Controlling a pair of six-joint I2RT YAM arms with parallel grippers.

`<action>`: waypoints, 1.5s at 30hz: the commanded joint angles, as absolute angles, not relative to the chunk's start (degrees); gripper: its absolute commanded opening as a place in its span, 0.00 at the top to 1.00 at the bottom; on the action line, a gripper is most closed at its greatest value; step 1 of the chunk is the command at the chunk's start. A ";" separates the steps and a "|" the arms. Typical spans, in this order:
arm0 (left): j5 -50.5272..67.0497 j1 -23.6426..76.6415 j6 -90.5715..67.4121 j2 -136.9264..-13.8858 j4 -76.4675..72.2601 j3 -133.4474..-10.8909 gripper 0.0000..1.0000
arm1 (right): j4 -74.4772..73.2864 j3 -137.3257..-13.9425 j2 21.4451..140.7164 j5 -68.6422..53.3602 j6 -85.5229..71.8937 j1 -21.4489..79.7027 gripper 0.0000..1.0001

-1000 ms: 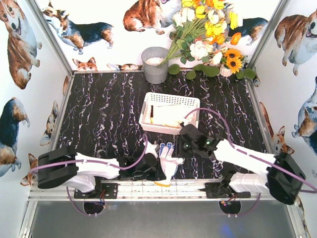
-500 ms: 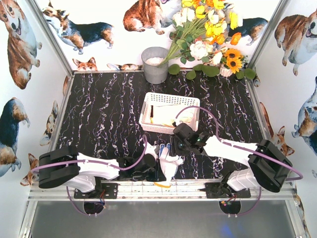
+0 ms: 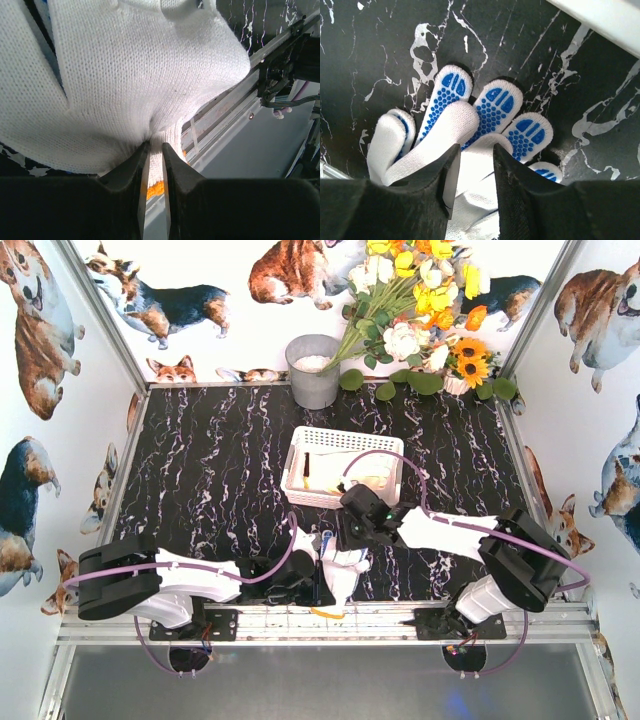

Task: Put the gloves into the storage basket
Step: Pair the glove with the glove.

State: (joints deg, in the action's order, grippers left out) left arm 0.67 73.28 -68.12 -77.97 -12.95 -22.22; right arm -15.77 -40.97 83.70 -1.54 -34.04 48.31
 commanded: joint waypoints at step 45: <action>3.43 74.11 -66.85 -77.98 -6.77 -21.78 0.88 | -18.45 -53.72 85.53 12.94 -29.27 53.79 1.00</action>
State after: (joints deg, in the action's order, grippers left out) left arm 1.78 73.28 -68.25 -76.97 -11.42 -22.15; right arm -22.06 -51.37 83.44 10.76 -28.62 53.58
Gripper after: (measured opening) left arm 0.118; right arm 0.035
